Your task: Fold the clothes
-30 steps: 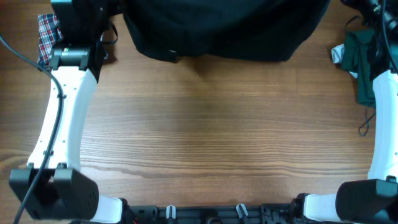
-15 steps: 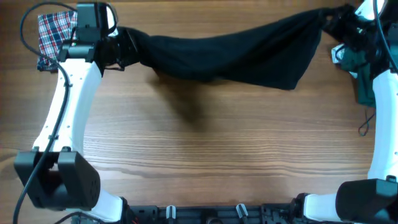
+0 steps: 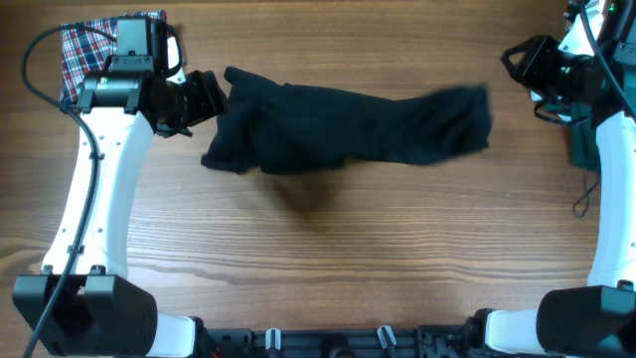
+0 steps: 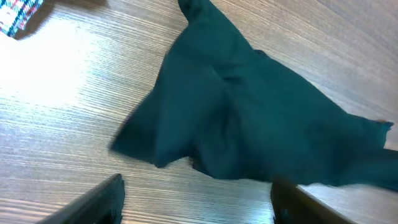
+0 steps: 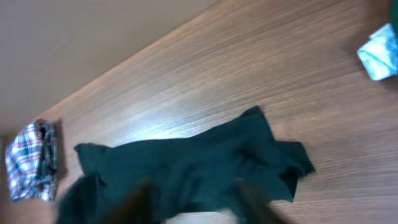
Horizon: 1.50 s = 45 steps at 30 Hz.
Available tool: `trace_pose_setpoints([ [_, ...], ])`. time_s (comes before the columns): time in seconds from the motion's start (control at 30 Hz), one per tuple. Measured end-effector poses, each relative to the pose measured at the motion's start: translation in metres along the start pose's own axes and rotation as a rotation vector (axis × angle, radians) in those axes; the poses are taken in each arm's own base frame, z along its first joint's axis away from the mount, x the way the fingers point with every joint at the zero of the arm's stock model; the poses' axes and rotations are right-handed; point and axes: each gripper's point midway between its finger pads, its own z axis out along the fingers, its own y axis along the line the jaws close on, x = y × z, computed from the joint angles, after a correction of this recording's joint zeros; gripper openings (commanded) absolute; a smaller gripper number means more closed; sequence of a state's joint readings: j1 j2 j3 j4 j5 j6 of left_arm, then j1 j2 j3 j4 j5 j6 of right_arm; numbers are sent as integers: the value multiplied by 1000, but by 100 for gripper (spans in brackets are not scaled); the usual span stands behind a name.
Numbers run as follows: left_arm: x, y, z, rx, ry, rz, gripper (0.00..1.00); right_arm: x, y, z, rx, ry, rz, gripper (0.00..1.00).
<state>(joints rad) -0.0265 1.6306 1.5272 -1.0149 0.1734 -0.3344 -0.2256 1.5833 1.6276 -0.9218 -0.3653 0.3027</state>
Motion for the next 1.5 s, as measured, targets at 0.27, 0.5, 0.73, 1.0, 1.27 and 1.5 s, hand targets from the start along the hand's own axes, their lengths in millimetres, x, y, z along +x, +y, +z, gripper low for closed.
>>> trace_pose_setpoints([
  [0.27,6,1,0,-4,24,-5,74,1,-2,0,13,3,-10,85],
  [0.5,64,-28,12,39,206,61,73,11,4,2,9,40,-21,86],
  [0.73,143,-44,82,39,385,64,73,15,8,3,5,51,-31,86],
  [1.0,143,-40,130,57,357,38,73,15,8,3,4,51,-46,86],
  [1.27,132,-9,163,-35,336,33,73,15,8,3,4,51,-50,86],
  [1.5,111,-9,169,-18,251,97,72,15,8,3,4,51,-50,86],
])
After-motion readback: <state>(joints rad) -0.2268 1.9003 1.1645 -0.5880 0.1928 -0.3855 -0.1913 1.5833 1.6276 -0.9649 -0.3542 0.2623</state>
